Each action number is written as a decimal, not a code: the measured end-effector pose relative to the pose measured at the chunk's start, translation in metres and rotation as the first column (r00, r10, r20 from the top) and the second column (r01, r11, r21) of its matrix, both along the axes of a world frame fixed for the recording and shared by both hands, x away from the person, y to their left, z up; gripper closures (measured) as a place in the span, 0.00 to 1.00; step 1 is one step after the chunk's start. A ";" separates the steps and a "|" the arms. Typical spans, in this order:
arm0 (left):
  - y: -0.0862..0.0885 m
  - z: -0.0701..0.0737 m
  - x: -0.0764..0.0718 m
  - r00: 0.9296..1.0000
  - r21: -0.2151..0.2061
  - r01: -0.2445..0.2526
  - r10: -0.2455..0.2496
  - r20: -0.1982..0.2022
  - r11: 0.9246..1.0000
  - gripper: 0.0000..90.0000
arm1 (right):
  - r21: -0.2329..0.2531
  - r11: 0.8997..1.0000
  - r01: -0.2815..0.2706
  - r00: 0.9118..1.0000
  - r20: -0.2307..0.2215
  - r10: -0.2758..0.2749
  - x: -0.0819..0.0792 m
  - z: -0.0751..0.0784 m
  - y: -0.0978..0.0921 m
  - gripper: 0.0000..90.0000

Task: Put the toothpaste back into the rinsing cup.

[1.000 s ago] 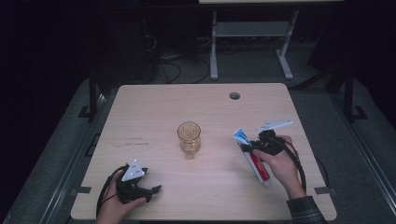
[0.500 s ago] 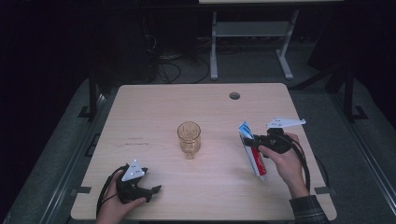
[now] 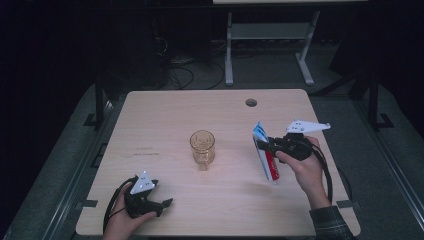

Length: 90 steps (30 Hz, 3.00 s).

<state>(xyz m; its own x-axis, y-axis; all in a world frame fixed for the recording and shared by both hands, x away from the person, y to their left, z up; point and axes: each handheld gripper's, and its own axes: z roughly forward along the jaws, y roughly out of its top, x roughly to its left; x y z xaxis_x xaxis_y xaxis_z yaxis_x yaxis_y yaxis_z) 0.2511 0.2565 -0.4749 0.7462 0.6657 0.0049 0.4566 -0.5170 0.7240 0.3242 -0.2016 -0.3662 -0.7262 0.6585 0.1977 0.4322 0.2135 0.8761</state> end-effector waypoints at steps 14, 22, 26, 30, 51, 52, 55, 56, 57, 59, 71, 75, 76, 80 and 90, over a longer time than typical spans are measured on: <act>0.000 0.000 0.000 1.000 -0.003 -0.002 0.002 0.000 1.000 0.15 | 0.030 0.998 -0.056 0.996 0.065 0.054 0.009 0.028 0.015 0.81; 0.000 0.000 0.000 1.000 -0.003 -0.005 0.005 0.000 1.000 0.15 | 0.048 0.995 -0.087 0.993 0.086 0.083 0.016 0.044 0.024 0.81; 0.000 0.000 0.000 1.000 -0.004 -0.005 0.005 0.000 1.000 0.15 | 0.050 0.994 -0.096 0.992 0.092 0.091 0.021 0.049 0.028 0.80; 0.000 0.000 0.000 1.000 -0.004 -0.005 0.005 0.000 1.000 0.15 | 0.066 0.992 -0.110 0.990 0.096 0.103 0.026 0.053 0.032 0.80; 0.000 0.000 0.000 1.000 -0.003 -0.004 0.004 0.001 1.000 0.15 | 0.067 0.983 -0.169 0.979 0.125 0.159 0.049 0.074 0.074 0.80; 0.000 0.000 0.000 1.000 -0.002 -0.004 0.004 0.001 1.000 0.15 | 0.068 0.983 -0.172 0.979 0.123 0.163 0.050 0.075 0.076 0.80; 0.000 0.000 0.000 1.000 -0.002 -0.003 0.003 0.001 1.000 0.15 | 0.064 0.982 -0.178 0.977 0.131 0.168 0.054 0.078 0.083 0.80; 0.000 0.000 0.000 1.000 -0.002 -0.003 0.003 0.001 1.000 0.15 | 0.066 0.982 -0.178 0.977 0.131 0.168 0.055 0.079 0.086 0.80; 0.000 0.000 0.000 1.000 -0.002 -0.002 0.002 0.001 1.000 0.15 | 0.067 0.981 -0.181 0.976 0.134 0.171 0.056 0.080 0.088 0.80; 0.000 0.000 0.000 1.000 -0.001 -0.001 0.001 0.001 1.000 0.15 | 0.075 0.980 -0.186 0.975 0.138 0.175 0.059 0.082 0.092 0.80; 0.000 0.000 0.000 1.000 0.002 0.002 -0.002 0.000 1.000 0.15 | 0.063 0.977 -0.205 0.969 0.153 0.193 0.072 0.090 0.117 0.80; 0.000 0.000 0.000 1.000 0.000 0.002 -0.002 -0.001 1.000 0.15 | 0.066 0.976 -0.208 0.969 0.152 0.196 0.075 0.091 0.126 0.80; 0.000 0.000 0.000 1.000 -0.002 0.001 -0.001 -0.001 1.000 0.15 | 0.062 0.976 -0.209 0.968 0.152 0.198 0.077 0.091 0.128 0.80; 0.000 0.000 0.000 1.000 -0.002 0.003 -0.003 -0.001 1.000 0.15 | 0.050 0.976 -0.213 0.967 0.151 0.203 0.080 0.091 0.139 0.80; -0.001 0.000 -0.001 1.000 -0.002 0.010 -0.010 -0.001 1.000 0.15 | 0.031 0.974 -0.226 0.964 0.155 0.218 0.088 0.083 0.160 0.80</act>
<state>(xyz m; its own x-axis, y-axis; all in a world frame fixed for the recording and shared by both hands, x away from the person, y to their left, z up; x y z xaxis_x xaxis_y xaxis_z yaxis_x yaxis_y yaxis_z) 0.2504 0.2560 -0.4750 0.7527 0.6584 0.0029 0.4523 -0.5203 0.7244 0.4123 -0.0415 -0.2835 -0.8767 0.4700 0.1030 0.2419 0.2456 0.9387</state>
